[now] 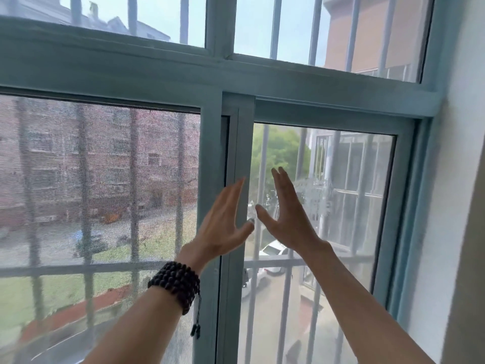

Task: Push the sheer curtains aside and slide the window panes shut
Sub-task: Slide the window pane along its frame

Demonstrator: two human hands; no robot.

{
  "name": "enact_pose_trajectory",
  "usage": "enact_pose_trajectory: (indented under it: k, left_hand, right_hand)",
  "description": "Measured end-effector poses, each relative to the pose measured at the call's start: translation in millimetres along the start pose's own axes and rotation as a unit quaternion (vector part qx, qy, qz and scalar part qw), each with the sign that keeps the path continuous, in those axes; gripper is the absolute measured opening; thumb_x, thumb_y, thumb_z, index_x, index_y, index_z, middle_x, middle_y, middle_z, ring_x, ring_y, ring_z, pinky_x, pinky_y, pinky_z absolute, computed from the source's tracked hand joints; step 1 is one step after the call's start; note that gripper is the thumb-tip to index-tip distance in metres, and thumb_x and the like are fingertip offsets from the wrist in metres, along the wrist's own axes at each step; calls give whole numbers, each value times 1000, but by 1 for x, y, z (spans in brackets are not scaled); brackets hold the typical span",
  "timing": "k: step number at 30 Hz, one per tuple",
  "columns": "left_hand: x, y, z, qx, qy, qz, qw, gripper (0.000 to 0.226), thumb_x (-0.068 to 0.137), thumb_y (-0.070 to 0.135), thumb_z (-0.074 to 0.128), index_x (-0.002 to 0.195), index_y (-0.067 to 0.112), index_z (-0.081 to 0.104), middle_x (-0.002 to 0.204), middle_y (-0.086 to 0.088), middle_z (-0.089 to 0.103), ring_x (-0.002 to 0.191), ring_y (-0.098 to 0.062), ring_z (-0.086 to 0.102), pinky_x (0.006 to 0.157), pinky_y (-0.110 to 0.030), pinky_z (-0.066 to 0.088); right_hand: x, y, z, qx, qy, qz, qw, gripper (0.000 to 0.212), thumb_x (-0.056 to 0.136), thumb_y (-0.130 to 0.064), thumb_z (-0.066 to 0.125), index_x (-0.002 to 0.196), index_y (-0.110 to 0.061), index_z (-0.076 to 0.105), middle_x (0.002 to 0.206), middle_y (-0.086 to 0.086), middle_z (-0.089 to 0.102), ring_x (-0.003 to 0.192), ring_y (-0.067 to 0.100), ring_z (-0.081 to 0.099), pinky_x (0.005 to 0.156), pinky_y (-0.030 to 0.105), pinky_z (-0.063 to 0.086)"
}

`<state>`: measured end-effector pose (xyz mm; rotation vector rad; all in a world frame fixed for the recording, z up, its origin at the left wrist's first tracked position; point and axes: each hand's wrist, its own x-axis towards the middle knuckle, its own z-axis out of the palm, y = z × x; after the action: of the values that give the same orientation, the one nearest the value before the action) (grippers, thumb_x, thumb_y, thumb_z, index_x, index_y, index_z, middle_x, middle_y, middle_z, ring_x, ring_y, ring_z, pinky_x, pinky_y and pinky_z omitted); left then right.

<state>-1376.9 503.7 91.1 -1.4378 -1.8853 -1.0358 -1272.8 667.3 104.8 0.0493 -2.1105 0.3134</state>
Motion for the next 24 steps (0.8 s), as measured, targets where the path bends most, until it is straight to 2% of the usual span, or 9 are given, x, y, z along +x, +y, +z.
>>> enact_pose_trajectory:
  k: [3, 8, 11, 16, 20, 24]
  left_hand:
    - [-1, 1, 15, 21, 26, -17, 999, 92, 89, 53, 52, 158, 37, -5, 168, 5, 8, 150, -11, 4, 113, -40, 14]
    - [-14, 8, 37, 63, 80, -70, 992, 91, 88, 55, 49, 159, 32, -1, 167, 3, 9, 148, -2, 1, 114, -43, 8]
    - [-21, 15, 45, 104, 99, -107, 984, 92, 88, 52, 51, 160, 24, 2, 168, 0, 7, 149, -6, 1, 116, -41, 10]
    - [-29, 28, 56, 156, 115, -150, 970, 91, 92, 33, 63, 160, 14, 5, 168, -7, 8, 154, -19, 4, 121, -40, 9]
    - [-35, 38, 67, 182, 95, -214, 955, 95, 94, 40, 58, 160, 16, -6, 169, -4, -5, 152, -14, -6, 118, -38, 2]
    - [-39, 43, 84, 165, 34, -322, 932, 98, 95, 47, 53, 156, 23, -19, 167, -1, -17, 153, -19, -11, 121, -46, 6]
  right_hand:
    - [3, 17, 2, 22, -1, -22, 1000, 87, 98, -39, 62, 162, -24, 6, 171, -5, -5, 156, 9, -2, 118, 29, 12]
    - [16, 46, 8, 67, -12, -77, 995, 86, 96, -37, 63, 162, -21, 10, 171, 1, 1, 157, 13, 2, 118, 32, 16]
    - [20, 58, 16, 90, -31, -116, 989, 86, 95, -42, 60, 162, -20, 11, 171, 2, 2, 156, 14, 5, 118, 36, 19]
    - [28, 68, 22, 94, -67, -177, 977, 86, 93, -49, 53, 162, -19, 11, 171, 5, 1, 156, 22, 11, 118, 46, 25]
    - [38, 74, 23, 38, -102, -235, 966, 85, 94, -39, 61, 161, -16, 15, 170, 14, 1, 155, 35, 12, 118, 60, 29]
    - [47, 74, 19, -57, -124, -298, 945, 85, 92, -39, 64, 161, -21, 18, 169, 17, -2, 156, 37, 4, 120, 63, 23]
